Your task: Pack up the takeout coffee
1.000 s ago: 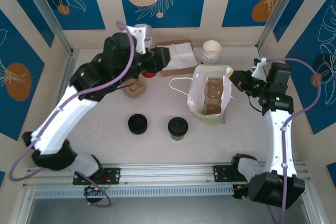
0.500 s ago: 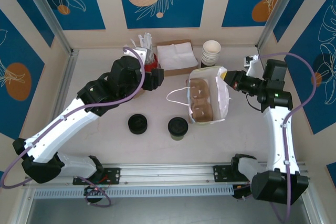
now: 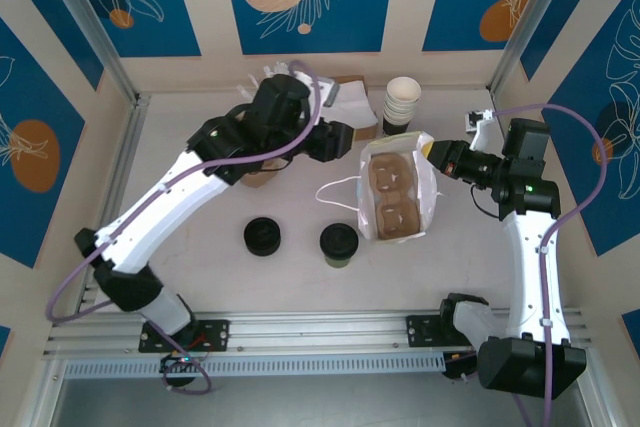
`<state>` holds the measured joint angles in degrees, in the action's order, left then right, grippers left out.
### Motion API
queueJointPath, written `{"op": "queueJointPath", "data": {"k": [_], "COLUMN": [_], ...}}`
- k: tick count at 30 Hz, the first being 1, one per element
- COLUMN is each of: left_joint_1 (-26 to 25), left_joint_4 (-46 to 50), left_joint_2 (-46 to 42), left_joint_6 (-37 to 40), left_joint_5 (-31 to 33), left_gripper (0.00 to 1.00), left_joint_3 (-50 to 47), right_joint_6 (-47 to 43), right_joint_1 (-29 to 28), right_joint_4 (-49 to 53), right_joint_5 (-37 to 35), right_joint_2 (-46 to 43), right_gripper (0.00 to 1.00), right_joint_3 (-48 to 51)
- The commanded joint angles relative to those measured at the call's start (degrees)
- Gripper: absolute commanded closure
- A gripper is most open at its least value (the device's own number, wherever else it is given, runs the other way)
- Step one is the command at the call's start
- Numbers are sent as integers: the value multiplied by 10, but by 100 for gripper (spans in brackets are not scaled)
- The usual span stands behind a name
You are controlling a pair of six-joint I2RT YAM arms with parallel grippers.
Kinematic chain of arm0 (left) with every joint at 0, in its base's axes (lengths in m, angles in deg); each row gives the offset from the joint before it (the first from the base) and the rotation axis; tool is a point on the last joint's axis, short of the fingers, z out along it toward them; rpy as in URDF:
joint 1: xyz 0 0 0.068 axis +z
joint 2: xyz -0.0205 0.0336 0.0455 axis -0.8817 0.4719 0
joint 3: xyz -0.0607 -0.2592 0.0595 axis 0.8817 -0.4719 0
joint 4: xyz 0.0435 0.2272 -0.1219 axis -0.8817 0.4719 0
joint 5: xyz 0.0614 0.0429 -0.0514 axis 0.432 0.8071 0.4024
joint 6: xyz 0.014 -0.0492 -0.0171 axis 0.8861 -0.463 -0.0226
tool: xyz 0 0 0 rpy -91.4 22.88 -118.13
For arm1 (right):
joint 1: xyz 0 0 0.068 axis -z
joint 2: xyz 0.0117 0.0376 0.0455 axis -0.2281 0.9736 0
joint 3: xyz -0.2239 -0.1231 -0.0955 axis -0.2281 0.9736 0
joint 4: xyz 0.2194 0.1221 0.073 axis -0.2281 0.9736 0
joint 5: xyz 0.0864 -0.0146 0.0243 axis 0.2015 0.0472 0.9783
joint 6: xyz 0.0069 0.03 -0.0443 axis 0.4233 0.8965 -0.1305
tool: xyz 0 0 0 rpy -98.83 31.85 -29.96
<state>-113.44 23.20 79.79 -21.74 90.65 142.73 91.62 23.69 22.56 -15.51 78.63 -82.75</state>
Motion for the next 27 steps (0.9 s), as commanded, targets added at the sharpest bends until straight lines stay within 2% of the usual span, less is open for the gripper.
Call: {"op": "queueJointPath", "data": {"k": [1,10,16,22,27], "left_joint_1": [-23,-84,-90,-87,-77], "left_joint_4": [48,107,157,189,204], "left_joint_2": [49,200,276,334,364], "left_joint_6": [-11,-46,-105,-159,-185], "left_joint_5": [-70,-84,-77,-85,-66], "left_gripper": [43,46,49,52,54], "left_joint_3": [52,232,298,326,328], "right_joint_6": [25,110,179,216,231], "right_joint_1": [1,-6,-8,-8,-7], "right_joint_4": [9,26,31,36,31], "right_joint_5": [-12,-63,-89,-97,-96], "right_joint_2": [-1,29,36,40,42], "right_gripper": [100,100,100,100,100], "right_joint_3": [1,-21,-14,-5,2]}}
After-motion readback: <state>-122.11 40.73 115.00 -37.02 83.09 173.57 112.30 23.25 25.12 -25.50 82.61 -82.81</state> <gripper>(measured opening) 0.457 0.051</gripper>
